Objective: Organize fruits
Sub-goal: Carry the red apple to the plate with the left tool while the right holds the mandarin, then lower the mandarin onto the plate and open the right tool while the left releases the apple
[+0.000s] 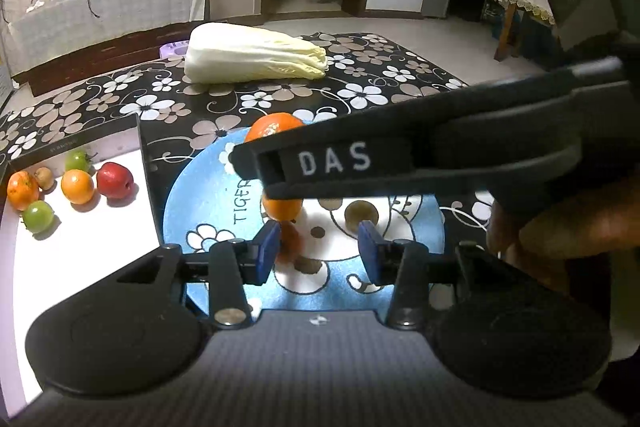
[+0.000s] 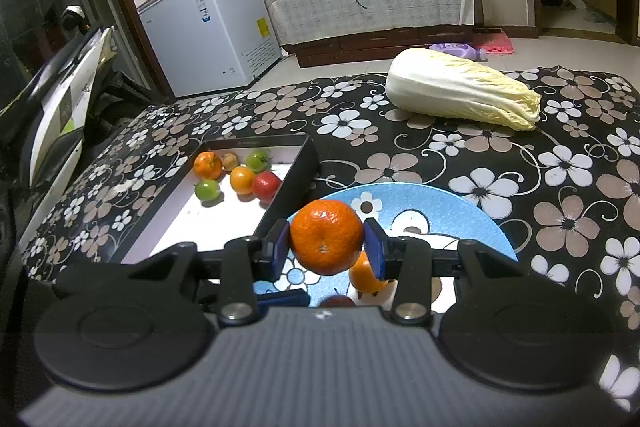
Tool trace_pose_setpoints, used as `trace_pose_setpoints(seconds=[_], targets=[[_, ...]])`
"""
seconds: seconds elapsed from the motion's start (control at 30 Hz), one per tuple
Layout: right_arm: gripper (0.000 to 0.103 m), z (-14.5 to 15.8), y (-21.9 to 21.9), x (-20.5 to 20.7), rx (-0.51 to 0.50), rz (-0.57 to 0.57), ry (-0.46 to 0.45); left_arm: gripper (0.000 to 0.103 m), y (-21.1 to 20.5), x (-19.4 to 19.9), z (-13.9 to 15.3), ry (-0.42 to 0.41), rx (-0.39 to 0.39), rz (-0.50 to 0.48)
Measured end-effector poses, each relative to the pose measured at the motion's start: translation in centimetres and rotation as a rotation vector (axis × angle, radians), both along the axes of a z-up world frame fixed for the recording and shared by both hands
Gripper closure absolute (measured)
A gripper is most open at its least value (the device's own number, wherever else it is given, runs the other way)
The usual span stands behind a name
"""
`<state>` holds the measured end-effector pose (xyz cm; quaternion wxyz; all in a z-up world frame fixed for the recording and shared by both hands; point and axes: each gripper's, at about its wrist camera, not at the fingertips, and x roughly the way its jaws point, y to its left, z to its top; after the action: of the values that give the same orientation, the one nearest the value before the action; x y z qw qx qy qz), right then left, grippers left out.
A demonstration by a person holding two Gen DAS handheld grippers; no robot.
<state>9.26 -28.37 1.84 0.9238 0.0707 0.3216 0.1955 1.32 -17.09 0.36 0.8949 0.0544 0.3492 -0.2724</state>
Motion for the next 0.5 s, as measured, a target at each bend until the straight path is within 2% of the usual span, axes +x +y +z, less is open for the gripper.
trace_pose_setpoints(seconds=[0.5], targets=[[0.06, -0.8, -0.2, 0.6, -0.011, -0.026, 0.024, 0.054, 1.6, -0.3, 0.4, 0.006, 0.004, 0.033]])
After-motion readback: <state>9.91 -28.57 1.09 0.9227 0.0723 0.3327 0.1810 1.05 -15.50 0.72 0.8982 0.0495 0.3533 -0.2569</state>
